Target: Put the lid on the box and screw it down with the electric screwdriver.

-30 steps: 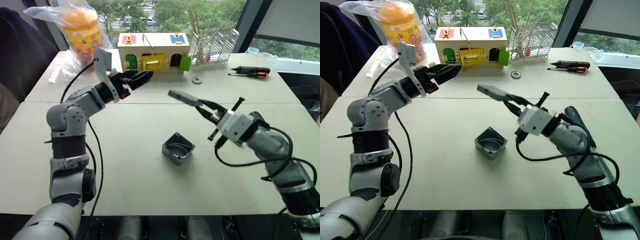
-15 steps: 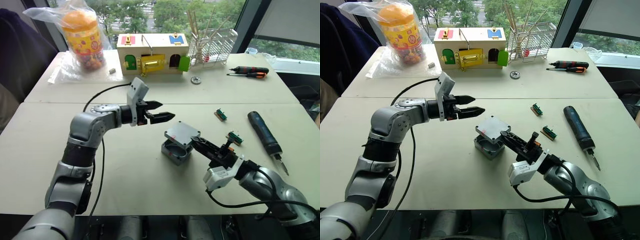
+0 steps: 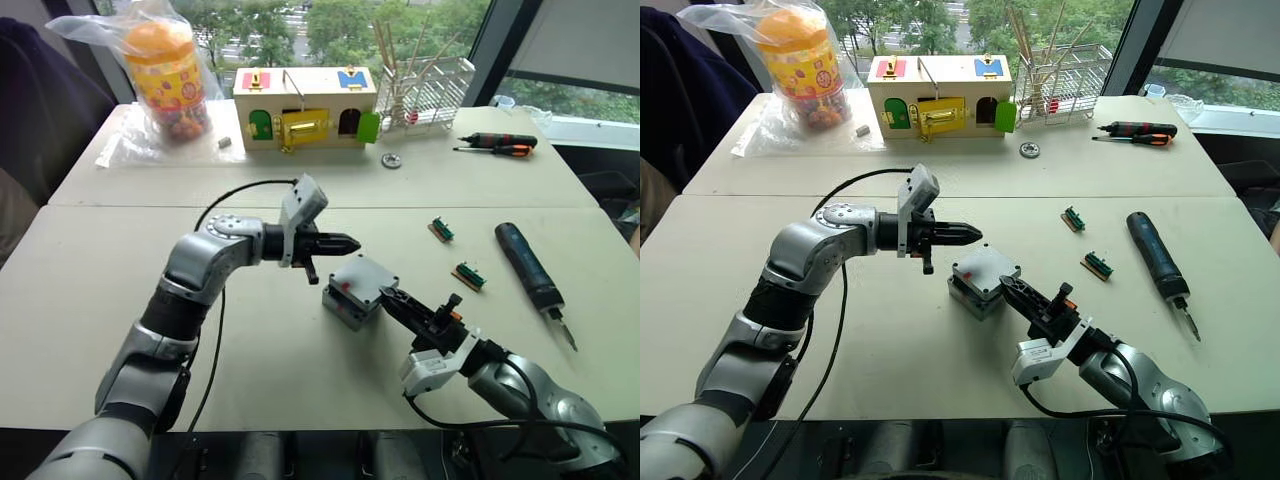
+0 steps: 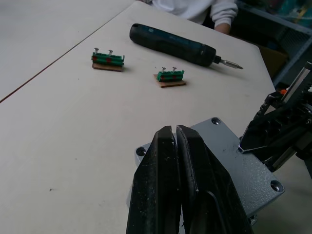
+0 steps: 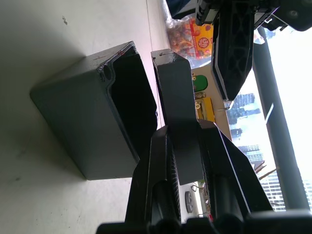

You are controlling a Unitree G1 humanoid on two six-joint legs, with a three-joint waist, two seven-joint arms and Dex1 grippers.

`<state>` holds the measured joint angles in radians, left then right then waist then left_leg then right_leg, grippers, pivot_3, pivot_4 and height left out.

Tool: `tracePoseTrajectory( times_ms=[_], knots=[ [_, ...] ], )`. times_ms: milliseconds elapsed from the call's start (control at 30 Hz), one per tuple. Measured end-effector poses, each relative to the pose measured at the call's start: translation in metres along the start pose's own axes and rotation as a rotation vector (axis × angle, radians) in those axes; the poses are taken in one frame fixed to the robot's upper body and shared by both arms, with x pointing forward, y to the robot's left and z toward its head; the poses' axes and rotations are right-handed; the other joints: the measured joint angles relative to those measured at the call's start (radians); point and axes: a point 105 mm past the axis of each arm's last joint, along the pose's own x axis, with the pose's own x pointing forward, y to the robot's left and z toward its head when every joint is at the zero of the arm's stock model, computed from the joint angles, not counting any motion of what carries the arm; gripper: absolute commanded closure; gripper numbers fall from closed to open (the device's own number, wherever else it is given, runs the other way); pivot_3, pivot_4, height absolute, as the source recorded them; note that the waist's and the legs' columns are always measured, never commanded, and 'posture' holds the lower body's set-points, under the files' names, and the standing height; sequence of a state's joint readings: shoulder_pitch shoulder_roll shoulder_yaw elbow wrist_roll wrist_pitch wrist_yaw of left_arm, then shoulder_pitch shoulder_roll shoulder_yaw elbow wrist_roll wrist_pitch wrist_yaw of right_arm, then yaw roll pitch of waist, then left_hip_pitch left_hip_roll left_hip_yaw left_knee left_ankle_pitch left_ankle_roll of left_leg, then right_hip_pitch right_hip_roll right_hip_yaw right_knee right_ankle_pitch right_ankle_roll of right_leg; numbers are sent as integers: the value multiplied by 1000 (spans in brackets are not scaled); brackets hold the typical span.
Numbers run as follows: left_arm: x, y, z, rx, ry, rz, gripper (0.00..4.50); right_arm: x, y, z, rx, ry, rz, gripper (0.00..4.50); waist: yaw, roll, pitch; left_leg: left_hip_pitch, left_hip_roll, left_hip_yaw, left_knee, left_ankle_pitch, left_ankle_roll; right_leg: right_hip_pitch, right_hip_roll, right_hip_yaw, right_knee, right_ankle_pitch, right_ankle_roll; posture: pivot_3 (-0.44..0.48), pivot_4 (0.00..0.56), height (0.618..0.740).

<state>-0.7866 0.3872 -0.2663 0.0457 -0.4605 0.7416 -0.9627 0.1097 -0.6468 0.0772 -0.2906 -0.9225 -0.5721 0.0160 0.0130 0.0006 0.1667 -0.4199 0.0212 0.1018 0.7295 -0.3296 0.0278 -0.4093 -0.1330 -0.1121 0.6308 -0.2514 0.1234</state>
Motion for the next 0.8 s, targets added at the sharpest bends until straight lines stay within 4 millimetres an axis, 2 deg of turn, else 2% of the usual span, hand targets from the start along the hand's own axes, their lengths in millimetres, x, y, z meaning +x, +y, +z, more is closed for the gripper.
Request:
tracePoseTrajectory(
  times_ms=[300,800],
  knots=[
    [6,-7,-19,27,71,-62,4461,3,6,7,-12,-25,-1,4403,0,0,0,0,0,0,0,0,0,0,0,0,0,0,0,0,150,708],
    [6,-6,-28,66,108,-61,4461,0,13,10,-7,-10,-16,4403,1,0,0,0,1,0,0,0,0,1,0,0,0,0,0,0,150,708]
  ],
)
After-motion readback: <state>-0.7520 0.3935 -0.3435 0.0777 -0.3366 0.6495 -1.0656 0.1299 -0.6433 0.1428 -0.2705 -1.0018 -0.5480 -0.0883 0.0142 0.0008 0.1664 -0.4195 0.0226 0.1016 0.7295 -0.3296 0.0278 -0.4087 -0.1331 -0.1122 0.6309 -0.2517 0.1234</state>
